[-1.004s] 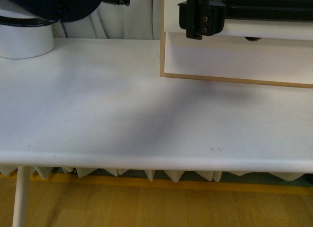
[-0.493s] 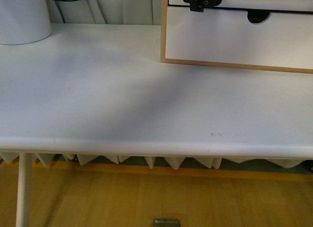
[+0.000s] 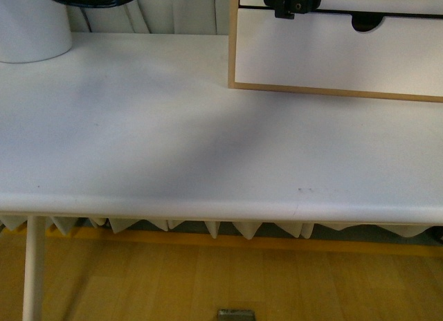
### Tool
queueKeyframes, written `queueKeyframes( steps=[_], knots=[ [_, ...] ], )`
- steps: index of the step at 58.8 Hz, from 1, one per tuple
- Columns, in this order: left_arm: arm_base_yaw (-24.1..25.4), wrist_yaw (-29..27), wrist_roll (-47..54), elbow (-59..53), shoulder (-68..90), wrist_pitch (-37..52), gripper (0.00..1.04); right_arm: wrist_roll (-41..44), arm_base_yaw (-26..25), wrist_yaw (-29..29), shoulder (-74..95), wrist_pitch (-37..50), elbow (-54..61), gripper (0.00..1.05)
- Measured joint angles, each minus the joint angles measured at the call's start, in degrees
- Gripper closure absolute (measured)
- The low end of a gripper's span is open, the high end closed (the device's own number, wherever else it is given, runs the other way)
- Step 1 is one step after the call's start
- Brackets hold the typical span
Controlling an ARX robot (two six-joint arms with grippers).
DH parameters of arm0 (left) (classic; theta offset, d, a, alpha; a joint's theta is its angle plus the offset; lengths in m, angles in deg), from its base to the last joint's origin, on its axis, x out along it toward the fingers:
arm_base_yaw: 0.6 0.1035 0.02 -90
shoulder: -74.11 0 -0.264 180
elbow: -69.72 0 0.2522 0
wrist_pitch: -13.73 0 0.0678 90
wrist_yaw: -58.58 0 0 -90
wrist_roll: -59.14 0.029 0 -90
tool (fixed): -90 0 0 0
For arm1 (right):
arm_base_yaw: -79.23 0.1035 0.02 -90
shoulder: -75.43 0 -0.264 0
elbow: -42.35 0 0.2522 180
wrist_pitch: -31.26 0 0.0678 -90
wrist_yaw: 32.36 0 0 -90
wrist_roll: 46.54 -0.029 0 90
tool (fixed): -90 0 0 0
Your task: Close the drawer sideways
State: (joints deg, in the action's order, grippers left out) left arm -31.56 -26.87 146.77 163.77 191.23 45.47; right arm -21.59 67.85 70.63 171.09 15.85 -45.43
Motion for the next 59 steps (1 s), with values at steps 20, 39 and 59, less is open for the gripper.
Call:
queueKeyframes(
  steps=[20,39,59],
  knots=[
    [3.85,-7.87,-17.59,-17.86,-13.38,4.68,0.06,-4.90,-0.63,2.08,-18.14,5.81,15.37,0.09],
    [9.20,-13.97,-46.45,-40.24,-34.88,8.02,0.06,-9.84,2.05,-3.04,-40.35,9.35,33.75,0.09],
    [18.38,-20.81,-68.04,-62.36,-60.78,-6.47,0.06,-17.22,6.03,-11.87,-64.57,5.95,50.86,0.09]
  ],
)
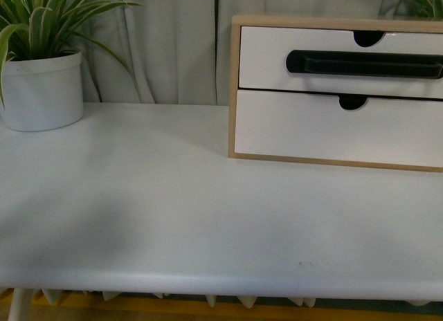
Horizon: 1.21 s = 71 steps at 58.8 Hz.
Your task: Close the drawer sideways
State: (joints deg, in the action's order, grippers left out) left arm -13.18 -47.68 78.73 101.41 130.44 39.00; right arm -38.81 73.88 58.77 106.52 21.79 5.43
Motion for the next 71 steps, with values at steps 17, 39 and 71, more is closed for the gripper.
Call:
queueKeyframes(
  steps=[17,39,71],
  knots=[
    [2.47,6.47,-13.14,-3.17,-5.99,-3.45,0.26,-5.18,1.18,1.20,-3.65,3.56,3.58,0.24],
    [11.52,15.87,-19.17,-12.55,-19.85,-8.33,1.01,-6.95,5.11,-1.07,-12.57,5.84,15.12,1.04],
    [12.44,16.26,-19.56,-17.35,-33.07,-15.89,1.01,-7.13,5.18,-1.07,-20.72,3.26,20.20,1.04]
  ],
)
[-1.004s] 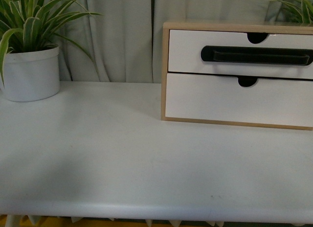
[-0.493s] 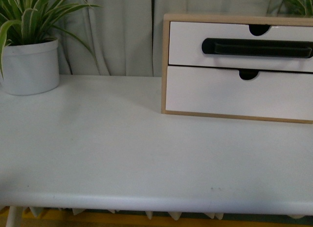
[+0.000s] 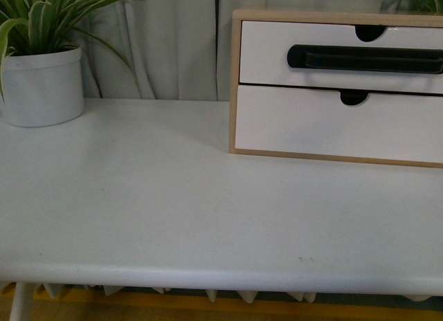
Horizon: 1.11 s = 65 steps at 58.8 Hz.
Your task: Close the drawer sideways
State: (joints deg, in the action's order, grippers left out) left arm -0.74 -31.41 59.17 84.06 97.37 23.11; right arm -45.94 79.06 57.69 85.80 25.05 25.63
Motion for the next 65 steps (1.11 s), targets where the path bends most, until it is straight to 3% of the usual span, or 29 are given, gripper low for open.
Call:
queueKeyframes(
  steps=[7,42,49,65],
  knots=[
    [0.00,-0.09,-0.04,0.00,-3.32,-2.91,1.01,0.00,0.00,0.07,-6.73,-7.41,0.76,1.04],
    [0.00,-0.02,-0.09,0.00,-13.20,-12.85,1.01,0.00,0.00,0.07,-10.14,-7.56,2.56,1.04],
    [-0.02,-0.02,-0.11,0.02,-21.22,-22.36,1.01,0.00,0.00,0.04,-10.14,-7.56,2.56,1.04],
    [0.00,0.00,-0.11,0.02,-22.99,-23.02,1.01,0.00,0.00,0.04,-10.14,-7.56,2.56,1.04]
  ],
)
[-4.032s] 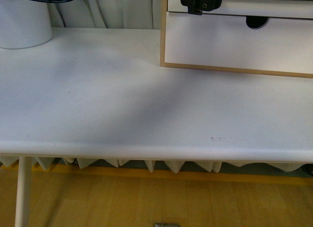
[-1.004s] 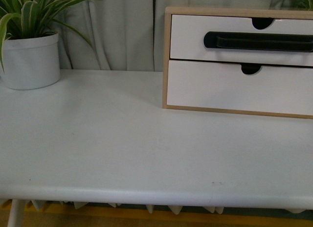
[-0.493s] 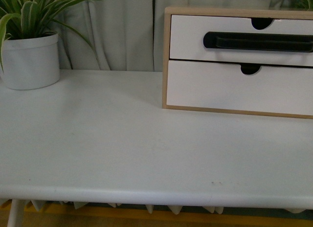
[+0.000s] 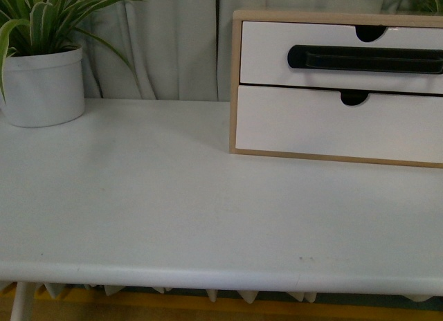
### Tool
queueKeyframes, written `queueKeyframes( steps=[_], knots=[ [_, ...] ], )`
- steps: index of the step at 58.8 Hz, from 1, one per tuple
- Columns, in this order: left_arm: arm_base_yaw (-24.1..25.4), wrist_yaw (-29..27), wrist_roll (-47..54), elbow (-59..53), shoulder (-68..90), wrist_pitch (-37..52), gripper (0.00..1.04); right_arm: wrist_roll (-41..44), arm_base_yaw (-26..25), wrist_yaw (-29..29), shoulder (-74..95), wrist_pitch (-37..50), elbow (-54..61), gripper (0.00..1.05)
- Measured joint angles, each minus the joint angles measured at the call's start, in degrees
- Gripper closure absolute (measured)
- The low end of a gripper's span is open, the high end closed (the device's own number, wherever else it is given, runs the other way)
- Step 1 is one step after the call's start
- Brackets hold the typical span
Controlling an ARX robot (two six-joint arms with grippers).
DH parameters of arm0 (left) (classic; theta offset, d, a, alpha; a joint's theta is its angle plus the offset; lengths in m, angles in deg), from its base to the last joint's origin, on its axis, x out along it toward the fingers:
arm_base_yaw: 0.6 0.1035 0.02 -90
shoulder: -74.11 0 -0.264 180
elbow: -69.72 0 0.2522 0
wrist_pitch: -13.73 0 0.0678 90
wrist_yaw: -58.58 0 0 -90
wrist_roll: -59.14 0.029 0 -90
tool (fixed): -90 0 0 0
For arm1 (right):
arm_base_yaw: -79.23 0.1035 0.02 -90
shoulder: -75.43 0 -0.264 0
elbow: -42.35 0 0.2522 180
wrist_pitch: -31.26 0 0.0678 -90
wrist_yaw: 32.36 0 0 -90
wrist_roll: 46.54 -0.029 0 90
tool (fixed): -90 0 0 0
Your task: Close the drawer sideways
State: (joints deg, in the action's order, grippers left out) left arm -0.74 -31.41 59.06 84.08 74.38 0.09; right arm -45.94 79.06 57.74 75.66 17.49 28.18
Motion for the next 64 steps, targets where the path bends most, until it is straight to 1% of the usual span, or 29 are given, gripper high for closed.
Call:
queueKeyframes(
  steps=[3,4,5,7,8,11,15,17,20,22,25,29,30,32,33,34,35,39,64],
  knots=[
    [0.00,0.00,-0.07,0.00,-0.02,0.00,1.00,0.02,0.00,0.00,0.00,0.00,0.00,1.03],
    [0.00,-0.02,-0.02,0.00,-0.02,0.00,0.97,0.07,0.00,-0.02,0.00,0.00,0.00,1.02],
    [0.00,-0.02,-0.04,0.00,-0.02,0.00,0.95,0.02,0.00,0.02,0.00,0.00,0.00,0.99],
    [0.00,-0.02,-0.04,0.00,-0.02,0.00,0.88,0.02,0.00,0.00,0.00,0.00,0.00,0.94],
    [0.00,-0.02,-0.02,0.00,-0.02,0.00,0.86,0.02,0.00,0.02,0.00,0.00,0.00,0.90],
    [0.00,-0.02,-0.04,0.00,-0.02,0.00,0.72,0.02,0.00,0.00,0.00,0.00,0.00,0.76],
    [0.00,0.00,-0.04,0.00,-0.02,0.00,0.61,0.02,0.00,0.00,0.00,0.00,0.00,0.65],
    [0.00,0.00,-0.02,0.00,-0.02,-0.02,0.54,0.02,0.00,0.00,0.00,0.00,0.00,0.60],
    [0.00,-0.02,-0.04,0.00,-0.02,-0.02,0.47,0.02,0.00,0.02,0.00,0.00,0.00,0.51],
    [0.00,-0.02,-0.04,0.00,-0.02,-0.02,0.39,0.02,0.00,0.00,0.00,0.00,0.00,0.46],
    [0.00,-0.02,-0.04,0.00,-0.02,-0.04,0.29,0.02,0.00,0.02,0.00,0.00,0.00,0.33],
    [0.00,-0.02,-0.04,0.00,-0.02,-0.04,0.16,0.02,0.00,0.00,0.00,0.00,0.00,0.23],
    [0.00,0.00,-0.02,0.00,-0.02,-0.04,0.14,0.02,0.00,0.00,0.00,0.00,0.00,0.19],
    [0.00,-0.02,-0.02,0.00,-0.02,-0.04,0.07,0.02,0.00,0.00,0.00,0.00,0.00,0.12],
    [0.00,-0.02,-0.02,0.00,-0.02,-0.04,0.05,0.00,0.00,0.00,0.00,0.00,0.00,0.10],
    [0.00,-0.02,0.00,0.00,-0.02,-0.04,0.05,-0.02,0.00,0.00,0.00,0.00,0.00,0.08],
    [0.00,-0.02,0.00,0.00,-0.02,-0.04,0.05,-0.04,0.00,0.00,0.00,0.00,0.00,0.07],
    [0.00,-0.02,-0.02,0.00,-0.02,-0.04,0.07,-0.02,0.00,0.02,0.00,0.00,0.00,0.10],
    [0.00,0.00,-0.02,0.00,-0.02,-0.04,0.06,-0.02,0.00,0.00,0.00,0.00,0.00,0.09]
  ],
)
